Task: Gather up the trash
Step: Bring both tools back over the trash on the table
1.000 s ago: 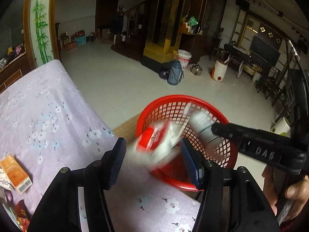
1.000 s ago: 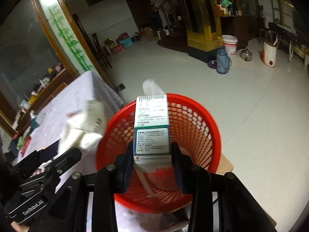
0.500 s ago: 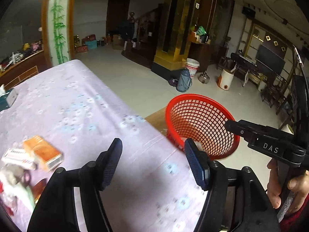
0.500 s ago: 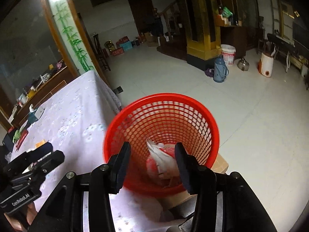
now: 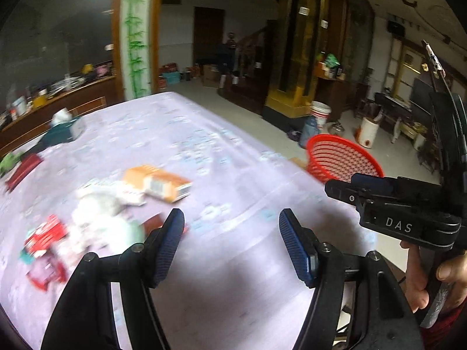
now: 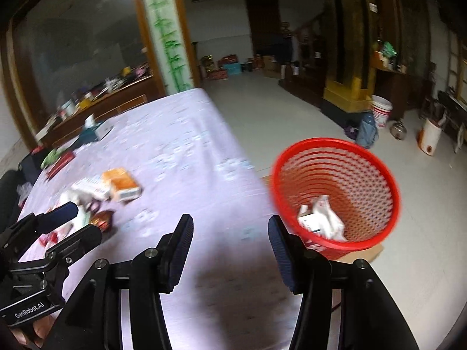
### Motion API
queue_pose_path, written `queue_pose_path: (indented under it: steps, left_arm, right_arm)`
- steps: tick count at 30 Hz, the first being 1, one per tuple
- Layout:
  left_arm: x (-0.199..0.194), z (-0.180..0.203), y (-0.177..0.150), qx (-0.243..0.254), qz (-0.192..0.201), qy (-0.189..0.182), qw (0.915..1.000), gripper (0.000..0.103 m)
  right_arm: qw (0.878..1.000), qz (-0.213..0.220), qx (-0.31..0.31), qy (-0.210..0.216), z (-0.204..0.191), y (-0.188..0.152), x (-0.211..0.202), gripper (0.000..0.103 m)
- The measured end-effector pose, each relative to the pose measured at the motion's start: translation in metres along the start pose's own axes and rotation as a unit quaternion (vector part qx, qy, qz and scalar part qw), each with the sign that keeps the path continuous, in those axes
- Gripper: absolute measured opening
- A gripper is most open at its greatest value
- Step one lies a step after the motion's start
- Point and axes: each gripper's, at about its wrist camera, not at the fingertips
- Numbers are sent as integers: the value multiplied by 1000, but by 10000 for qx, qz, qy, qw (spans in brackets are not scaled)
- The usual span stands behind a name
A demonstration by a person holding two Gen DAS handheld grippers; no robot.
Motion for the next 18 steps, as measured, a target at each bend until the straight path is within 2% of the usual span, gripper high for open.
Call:
queue_pose_path:
  steps: [9,14,18]
  left_arm:
    - [-42,-79,-22,-455,30,757,9961,67]
    - [-59,-122,-35,-747,-12,1146,9906,67]
    - [-69,-162,-50,-1086,-145,1513,9824,67]
  right_arm:
    - [9958,-291,-529,686,-90,-22,17,60]
    - [9923,-436,-679,945,-117,-29,25,60]
    - [9895,-595,-666,1141,-126,-34,29,61]
Point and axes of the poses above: each gripper's, at about its wrist camera, not at the fingertips, and x roughly the way its jaws point, z to its right, y to its top, and after that the axes turned 14 degrees about z, right-handed
